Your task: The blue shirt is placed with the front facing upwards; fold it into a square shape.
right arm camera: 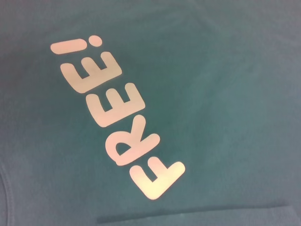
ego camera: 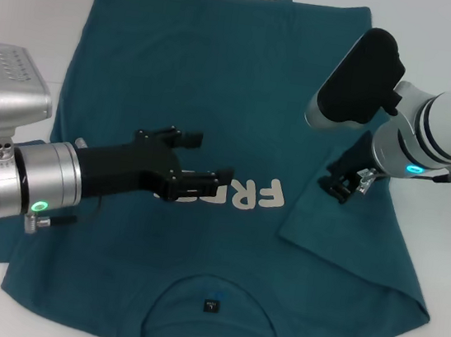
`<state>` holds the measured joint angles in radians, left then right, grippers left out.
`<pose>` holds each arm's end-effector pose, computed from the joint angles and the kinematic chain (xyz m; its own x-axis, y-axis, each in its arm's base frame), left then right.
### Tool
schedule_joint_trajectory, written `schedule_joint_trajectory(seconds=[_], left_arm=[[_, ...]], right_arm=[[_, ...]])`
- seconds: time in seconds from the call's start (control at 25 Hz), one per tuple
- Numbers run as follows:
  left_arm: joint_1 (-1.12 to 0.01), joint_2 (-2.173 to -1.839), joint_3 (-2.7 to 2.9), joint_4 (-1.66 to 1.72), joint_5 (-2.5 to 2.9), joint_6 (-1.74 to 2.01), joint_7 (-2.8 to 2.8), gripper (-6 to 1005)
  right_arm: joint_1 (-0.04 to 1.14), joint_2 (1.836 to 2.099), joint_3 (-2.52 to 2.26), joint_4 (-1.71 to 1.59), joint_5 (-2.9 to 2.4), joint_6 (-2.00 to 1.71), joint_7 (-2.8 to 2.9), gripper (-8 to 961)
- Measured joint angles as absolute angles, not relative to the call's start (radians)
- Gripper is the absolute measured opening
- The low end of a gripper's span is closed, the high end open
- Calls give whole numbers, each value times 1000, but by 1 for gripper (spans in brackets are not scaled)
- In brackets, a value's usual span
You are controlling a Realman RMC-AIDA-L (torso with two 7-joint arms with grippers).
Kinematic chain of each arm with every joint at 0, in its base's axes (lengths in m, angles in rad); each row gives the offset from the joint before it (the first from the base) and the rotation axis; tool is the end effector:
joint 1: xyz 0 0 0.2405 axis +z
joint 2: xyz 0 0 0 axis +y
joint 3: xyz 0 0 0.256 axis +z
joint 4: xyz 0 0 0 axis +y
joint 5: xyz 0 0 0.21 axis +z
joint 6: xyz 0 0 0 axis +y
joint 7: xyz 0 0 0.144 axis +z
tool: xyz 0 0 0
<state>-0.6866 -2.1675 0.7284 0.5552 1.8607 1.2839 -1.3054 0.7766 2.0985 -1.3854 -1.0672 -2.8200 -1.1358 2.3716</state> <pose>-0.2029 0.3789 -0.0468 0.7680 0.2520 0.5888 0.4594 -0.8573 -0.2324 0.1748 0.4268 -0.0156 0.8598 -0.4240 0.2844 -0.1734 -0.7665 -0.6184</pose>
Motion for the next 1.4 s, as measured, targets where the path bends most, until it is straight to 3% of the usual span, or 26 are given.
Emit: schedule_joint_trajectory(seconds=[0.4,0.84,1.08,1.28,1.4], left_arm=[[-684,-2168,724,555,1853,1284,-1305,876],[-686,-2168,724,554,1835,1284,-1305,874],[-685,-2167,724,549,1833,1284,-1305,875],[-685,-2168,724,541,1810,1284,-1305,876],[-683,-2167,724,538,1801,1284,-1306,876]], right_arm=[[783,2099,-1370,-1075,-2803,-1108,2399,387],[785,2093,-1293,-1078,-2807,-1063,2414,588],[780,2092,-1270,-1079,-2797,-1055,2412,811],[763,2091,-1249,-1095,-2750,-1048,2392,931],[719,2090,-1232,-1143,-2668,-1031,2333,930]])
